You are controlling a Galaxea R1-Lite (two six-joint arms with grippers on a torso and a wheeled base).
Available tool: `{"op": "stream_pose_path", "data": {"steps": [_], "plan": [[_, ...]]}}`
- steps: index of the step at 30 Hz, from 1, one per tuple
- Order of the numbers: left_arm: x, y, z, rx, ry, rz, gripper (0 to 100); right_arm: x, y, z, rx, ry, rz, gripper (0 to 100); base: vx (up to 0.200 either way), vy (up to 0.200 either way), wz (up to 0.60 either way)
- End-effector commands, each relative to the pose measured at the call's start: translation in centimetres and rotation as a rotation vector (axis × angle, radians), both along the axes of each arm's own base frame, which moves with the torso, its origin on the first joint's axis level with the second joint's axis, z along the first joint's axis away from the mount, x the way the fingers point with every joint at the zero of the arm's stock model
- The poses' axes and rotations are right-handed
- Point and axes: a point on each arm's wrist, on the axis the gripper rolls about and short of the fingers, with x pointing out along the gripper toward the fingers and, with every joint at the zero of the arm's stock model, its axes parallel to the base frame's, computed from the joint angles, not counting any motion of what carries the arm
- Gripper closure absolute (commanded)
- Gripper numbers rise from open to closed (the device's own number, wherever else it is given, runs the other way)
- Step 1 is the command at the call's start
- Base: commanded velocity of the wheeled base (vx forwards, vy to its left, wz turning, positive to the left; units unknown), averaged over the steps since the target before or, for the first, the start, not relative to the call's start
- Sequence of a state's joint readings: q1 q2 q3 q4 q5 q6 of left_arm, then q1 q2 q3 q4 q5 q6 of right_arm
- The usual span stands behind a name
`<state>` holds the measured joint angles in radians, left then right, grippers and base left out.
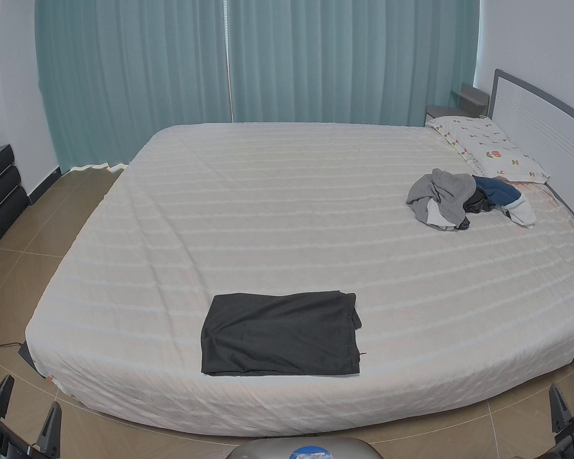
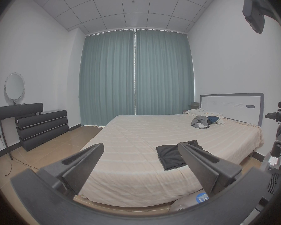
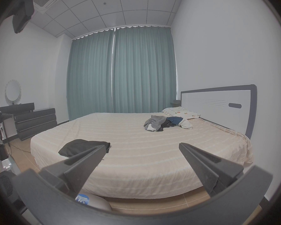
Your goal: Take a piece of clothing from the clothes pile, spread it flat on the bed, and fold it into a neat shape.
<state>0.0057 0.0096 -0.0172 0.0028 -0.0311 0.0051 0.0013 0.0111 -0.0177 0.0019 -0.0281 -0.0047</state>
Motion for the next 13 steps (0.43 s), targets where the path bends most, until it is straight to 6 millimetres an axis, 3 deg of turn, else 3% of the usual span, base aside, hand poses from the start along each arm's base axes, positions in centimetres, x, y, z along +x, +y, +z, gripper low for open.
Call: {"op": "stream_pose_path", "data": {"steps": [1,13], "plan": [[0.09,0.0,-0.48,0.004,0.011,0.001,0,0.06,0.0,-0.51,-0.006,0.008,0.004,0,0.0,0.0,0.0],[0.09,0.01,-0.43,-0.007,0.011,0.005,0,0.05,0.04,-0.48,-0.003,0.008,0.021,0,0.0,0.0,0.0]]}}
